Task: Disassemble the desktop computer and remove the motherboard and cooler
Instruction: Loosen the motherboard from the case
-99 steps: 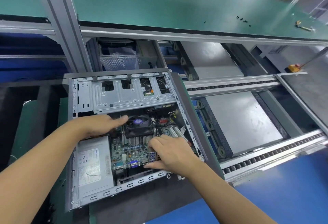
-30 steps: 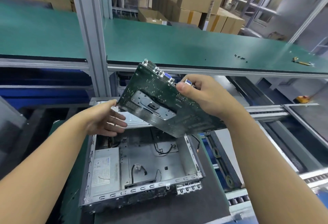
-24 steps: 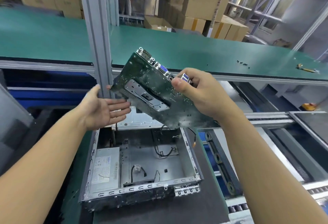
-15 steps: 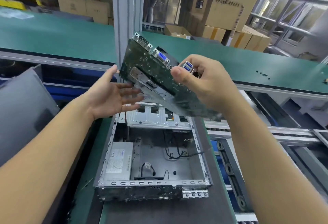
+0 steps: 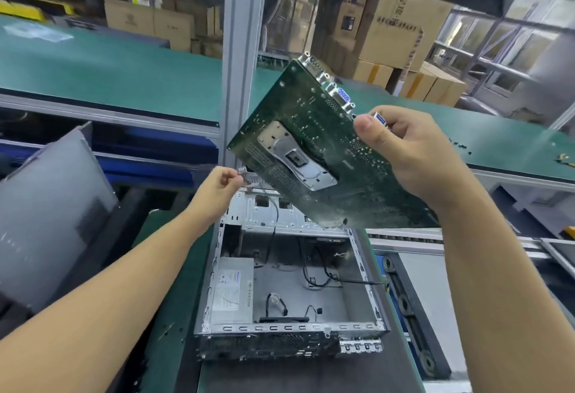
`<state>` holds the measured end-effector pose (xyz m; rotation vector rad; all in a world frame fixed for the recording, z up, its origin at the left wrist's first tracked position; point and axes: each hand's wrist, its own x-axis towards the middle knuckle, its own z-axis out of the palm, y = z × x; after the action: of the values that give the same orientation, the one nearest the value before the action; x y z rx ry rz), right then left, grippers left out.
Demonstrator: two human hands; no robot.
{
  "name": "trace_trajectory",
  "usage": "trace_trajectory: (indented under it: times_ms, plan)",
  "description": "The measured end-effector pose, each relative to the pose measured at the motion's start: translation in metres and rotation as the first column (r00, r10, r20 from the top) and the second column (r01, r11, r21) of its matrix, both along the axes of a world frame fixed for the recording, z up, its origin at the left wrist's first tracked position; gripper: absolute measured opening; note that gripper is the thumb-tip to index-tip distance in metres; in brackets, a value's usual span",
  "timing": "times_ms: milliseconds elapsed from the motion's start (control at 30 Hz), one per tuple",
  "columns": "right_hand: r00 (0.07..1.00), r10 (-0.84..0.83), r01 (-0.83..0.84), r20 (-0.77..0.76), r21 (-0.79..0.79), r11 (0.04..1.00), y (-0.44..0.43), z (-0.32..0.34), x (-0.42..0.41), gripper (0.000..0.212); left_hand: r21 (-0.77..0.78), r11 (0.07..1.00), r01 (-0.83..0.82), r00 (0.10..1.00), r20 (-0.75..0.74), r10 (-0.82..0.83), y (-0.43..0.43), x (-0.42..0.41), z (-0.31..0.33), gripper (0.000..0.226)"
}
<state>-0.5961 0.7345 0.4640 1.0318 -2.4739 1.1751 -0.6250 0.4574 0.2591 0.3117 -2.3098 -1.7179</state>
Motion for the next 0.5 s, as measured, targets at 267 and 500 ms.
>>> trace_trajectory:
  times_ms: [267, 500]
  plan:
    - [0.998, -0.062, 0.063, 0.032, -0.033, 0.997, -0.009, -0.011, 0.01, 0.051, 0.229, 0.972, 0.046, 0.988, 0.137, -0.079, -0.008, -0.007, -0.027, 0.021]
    - [0.999, 0.036, -0.035, 0.01, -0.044, 0.998, -0.066, -0.036, 0.02, 0.039, 0.75, 0.659, 0.058, 0.974, 0.101, -0.2, -0.075, 0.016, -0.034, 0.05]
